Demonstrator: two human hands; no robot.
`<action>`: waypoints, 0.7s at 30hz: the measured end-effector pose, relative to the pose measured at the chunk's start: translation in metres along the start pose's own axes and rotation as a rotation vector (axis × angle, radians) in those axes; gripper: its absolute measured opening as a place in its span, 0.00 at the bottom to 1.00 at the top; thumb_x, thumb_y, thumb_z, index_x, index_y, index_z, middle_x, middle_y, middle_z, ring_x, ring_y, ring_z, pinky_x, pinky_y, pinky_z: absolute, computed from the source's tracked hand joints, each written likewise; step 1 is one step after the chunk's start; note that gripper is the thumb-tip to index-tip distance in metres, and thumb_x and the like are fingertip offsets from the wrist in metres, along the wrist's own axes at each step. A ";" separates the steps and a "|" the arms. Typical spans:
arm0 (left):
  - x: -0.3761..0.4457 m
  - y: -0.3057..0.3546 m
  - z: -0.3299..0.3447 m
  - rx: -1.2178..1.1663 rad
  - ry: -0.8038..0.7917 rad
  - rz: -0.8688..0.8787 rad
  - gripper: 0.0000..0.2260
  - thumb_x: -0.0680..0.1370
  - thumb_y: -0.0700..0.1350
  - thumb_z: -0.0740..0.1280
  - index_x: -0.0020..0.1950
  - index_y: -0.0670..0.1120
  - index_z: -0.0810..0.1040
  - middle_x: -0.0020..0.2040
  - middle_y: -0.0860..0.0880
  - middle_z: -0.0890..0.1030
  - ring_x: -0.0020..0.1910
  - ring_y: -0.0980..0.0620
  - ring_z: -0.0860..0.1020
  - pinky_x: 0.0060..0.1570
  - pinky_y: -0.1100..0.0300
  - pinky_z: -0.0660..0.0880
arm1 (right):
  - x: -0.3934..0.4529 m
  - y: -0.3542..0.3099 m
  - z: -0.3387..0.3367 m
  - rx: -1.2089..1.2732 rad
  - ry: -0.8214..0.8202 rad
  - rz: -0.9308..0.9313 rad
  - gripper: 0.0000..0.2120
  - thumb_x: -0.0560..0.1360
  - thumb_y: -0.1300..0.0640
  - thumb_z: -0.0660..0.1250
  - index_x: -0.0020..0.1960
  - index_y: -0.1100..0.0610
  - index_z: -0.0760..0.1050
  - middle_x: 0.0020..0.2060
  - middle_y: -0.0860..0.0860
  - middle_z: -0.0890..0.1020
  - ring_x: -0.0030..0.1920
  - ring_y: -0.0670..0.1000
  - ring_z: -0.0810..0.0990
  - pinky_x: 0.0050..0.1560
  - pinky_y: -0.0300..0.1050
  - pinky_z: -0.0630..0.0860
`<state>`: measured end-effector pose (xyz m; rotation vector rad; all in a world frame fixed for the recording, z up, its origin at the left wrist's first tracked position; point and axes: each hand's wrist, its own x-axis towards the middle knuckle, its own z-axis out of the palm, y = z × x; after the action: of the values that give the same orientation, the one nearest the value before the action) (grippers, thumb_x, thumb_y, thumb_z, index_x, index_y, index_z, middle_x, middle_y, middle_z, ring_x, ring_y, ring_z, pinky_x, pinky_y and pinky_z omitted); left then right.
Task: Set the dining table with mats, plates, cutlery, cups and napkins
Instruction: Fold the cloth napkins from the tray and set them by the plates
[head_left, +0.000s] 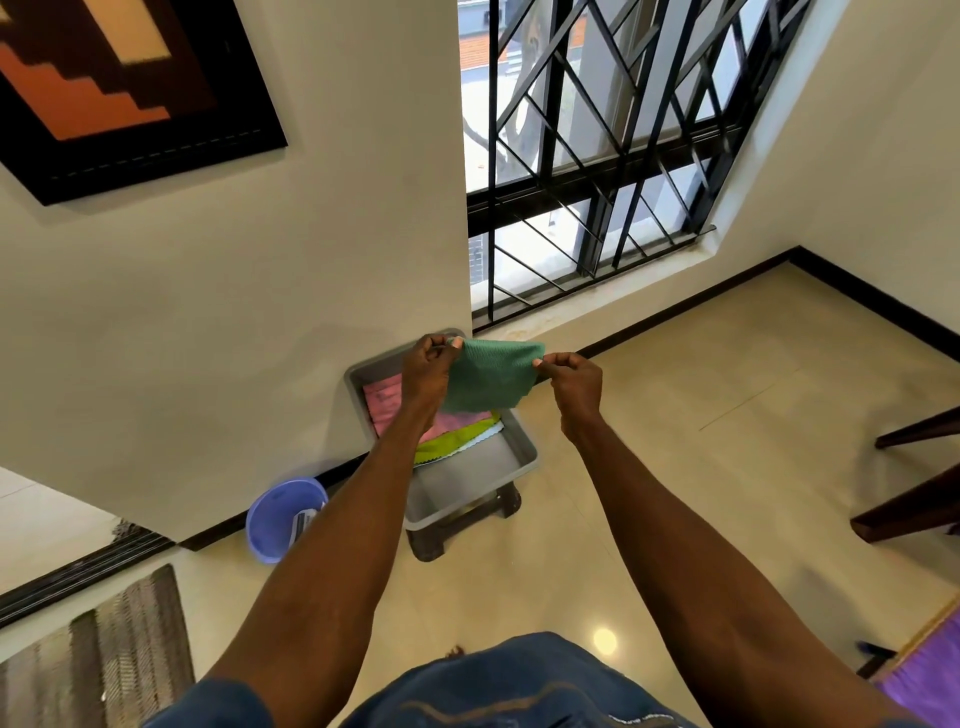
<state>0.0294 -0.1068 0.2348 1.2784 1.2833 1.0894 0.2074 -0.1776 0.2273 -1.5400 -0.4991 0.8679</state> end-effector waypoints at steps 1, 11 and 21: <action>0.000 0.000 -0.001 -0.007 0.003 0.001 0.03 0.77 0.45 0.70 0.46 0.48 0.79 0.39 0.56 0.79 0.39 0.61 0.73 0.43 0.61 0.69 | 0.000 -0.001 0.001 -0.005 0.005 0.005 0.07 0.71 0.66 0.73 0.36 0.58 0.78 0.36 0.53 0.81 0.38 0.49 0.77 0.39 0.40 0.76; 0.005 -0.001 -0.005 -0.045 -0.018 0.002 0.06 0.76 0.45 0.71 0.39 0.50 0.79 0.36 0.56 0.78 0.39 0.56 0.71 0.43 0.58 0.67 | -0.001 -0.010 0.005 0.122 -0.166 0.117 0.16 0.62 0.58 0.67 0.46 0.67 0.80 0.40 0.54 0.77 0.46 0.53 0.72 0.49 0.48 0.70; 0.006 -0.001 -0.009 -0.024 0.012 -0.036 0.09 0.76 0.48 0.72 0.39 0.46 0.78 0.33 0.54 0.75 0.34 0.57 0.70 0.37 0.59 0.67 | -0.004 -0.009 0.005 0.082 -0.282 0.080 0.04 0.73 0.61 0.71 0.46 0.58 0.78 0.43 0.54 0.82 0.47 0.55 0.78 0.47 0.52 0.76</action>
<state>0.0210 -0.1004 0.2344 1.2276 1.2938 1.0855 0.2031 -0.1756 0.2373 -1.3776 -0.5998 1.1621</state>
